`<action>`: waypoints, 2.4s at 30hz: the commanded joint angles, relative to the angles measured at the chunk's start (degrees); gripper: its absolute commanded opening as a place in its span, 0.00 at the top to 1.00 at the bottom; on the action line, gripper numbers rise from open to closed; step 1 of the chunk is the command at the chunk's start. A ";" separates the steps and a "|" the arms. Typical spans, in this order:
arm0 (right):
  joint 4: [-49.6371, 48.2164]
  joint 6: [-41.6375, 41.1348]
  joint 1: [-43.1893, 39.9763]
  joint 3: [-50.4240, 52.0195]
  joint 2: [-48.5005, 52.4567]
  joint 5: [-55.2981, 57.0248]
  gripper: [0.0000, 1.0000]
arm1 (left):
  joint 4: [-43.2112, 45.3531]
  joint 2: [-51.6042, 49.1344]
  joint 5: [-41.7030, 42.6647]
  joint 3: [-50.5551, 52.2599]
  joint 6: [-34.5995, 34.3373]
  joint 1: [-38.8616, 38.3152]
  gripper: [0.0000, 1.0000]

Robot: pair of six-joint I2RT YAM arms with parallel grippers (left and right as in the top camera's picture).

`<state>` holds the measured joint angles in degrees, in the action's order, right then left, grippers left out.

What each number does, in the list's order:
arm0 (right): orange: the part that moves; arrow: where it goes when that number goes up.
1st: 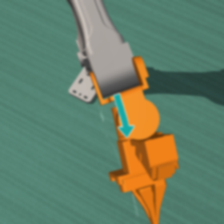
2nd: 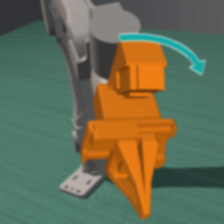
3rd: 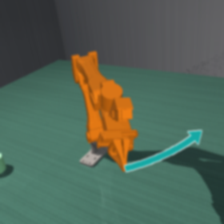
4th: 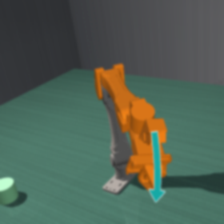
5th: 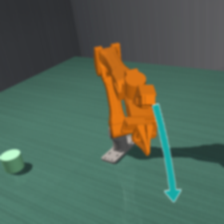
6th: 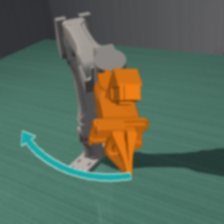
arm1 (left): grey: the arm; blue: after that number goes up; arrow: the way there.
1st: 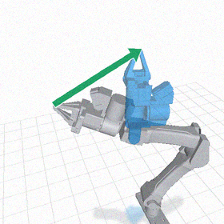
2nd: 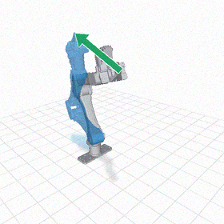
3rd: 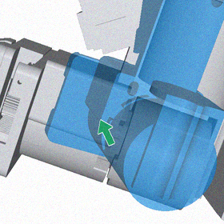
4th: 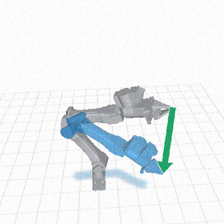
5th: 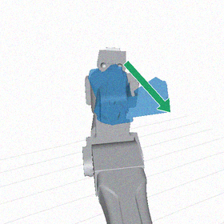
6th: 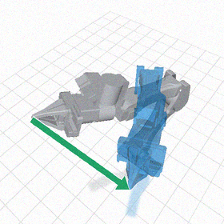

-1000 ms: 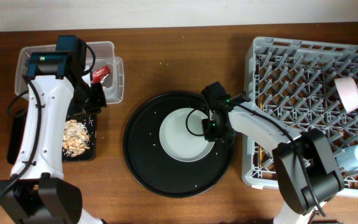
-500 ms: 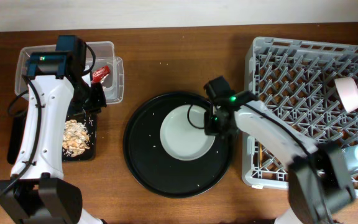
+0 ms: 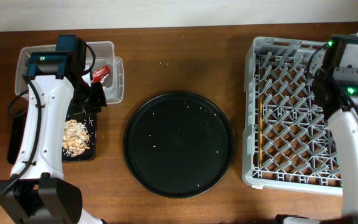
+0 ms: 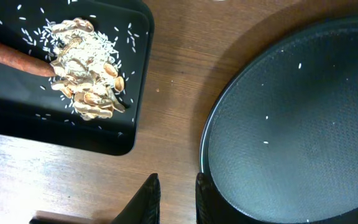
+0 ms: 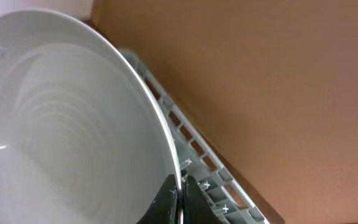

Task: Sort waste into correct bins and load items into the dishwasher rack
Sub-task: 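Stand the white plate upright in the dish rack with the right gripper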

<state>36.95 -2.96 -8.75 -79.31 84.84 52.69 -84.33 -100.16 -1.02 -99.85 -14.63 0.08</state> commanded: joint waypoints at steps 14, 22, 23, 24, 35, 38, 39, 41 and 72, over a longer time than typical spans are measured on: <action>5.46 -0.48 12.44 -0.81 14.84 -4.72 0.66 | 1.33 1.51 0.17 -0.48 -0.13 0.09 0.64; 22.80 -1.68 12.46 -0.81 -4.09 -51.17 0.20 | 1.75 1.51 0.15 -0.48 -0.13 0.09 0.26; 24.85 -1.66 12.46 -0.81 -4.22 -57.09 0.17 | 2.64 1.51 0.20 -0.48 -0.11 0.09 0.24; 25.40 0.70 12.50 -0.79 -3.67 -63.52 0.15 | 3.56 1.51 0.17 -0.48 -0.07 -0.11 0.23; 39.17 0.59 12.46 3.37 -2.54 -65.53 0.10 | -2.78 3.76 1.31 18.29 3.34 -4.98 0.13; 27.82 -1.16 12.46 17.68 -16.37 -65.48 0.03 | 9.81 20.50 3.82 37.48 3.32 -5.44 0.13; 25.05 -1.14 12.46 21.35 -20.98 -65.48 0.02 | 11.76 25.40 3.82 39.95 3.30 -5.44 0.13; 19.87 -1.14 12.46 28.61 -32.39 -65.44 0.02 | 16.13 39.60 3.65 43.60 0.74 -5.44 0.06; -28.15 -0.20 9.53 70.99 -84.63 -52.54 0.02 | 20.41 65.42 2.75 45.29 0.74 -5.44 0.01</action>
<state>10.98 -2.98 2.00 -11.55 0.58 -3.42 -64.03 -34.98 1.96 -54.85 -13.32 -5.34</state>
